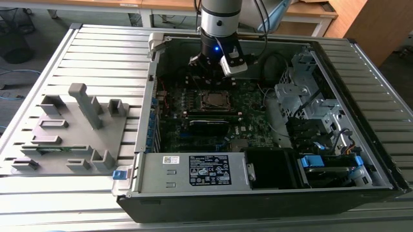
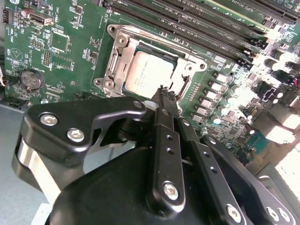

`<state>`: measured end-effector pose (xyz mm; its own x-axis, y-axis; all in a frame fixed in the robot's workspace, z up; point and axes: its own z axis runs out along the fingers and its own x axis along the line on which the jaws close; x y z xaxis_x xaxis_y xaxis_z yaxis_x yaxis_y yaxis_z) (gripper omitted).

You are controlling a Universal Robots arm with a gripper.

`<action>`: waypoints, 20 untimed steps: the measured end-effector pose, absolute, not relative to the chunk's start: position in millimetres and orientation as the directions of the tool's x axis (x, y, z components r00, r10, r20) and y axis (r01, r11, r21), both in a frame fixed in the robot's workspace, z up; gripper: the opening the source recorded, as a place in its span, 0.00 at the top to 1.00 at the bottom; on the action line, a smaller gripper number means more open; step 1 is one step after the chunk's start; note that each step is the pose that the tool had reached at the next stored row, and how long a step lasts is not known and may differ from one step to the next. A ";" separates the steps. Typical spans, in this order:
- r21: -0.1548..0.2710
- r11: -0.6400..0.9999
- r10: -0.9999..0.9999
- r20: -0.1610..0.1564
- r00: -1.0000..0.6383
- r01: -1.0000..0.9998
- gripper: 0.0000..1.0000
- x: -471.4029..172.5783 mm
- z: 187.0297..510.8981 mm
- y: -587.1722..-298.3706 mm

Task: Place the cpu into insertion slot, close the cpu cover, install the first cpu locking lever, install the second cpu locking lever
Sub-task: 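Install the first cpu locking lever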

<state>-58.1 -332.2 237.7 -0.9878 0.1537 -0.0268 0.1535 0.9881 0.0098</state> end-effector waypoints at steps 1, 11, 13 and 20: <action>0.010 0.988 0.154 -0.026 -0.988 0.153 0.90 -58.1 237.6 -332.2; 0.006 0.988 0.154 -0.001 -0.988 0.154 0.90 -57.9 237.2 -332.1; 0.005 0.988 0.154 0.001 -0.988 0.154 0.90 -57.9 237.3 -332.2; 0.016 0.988 0.154 0.003 -0.988 0.154 0.90 -57.9 237.3 -332.2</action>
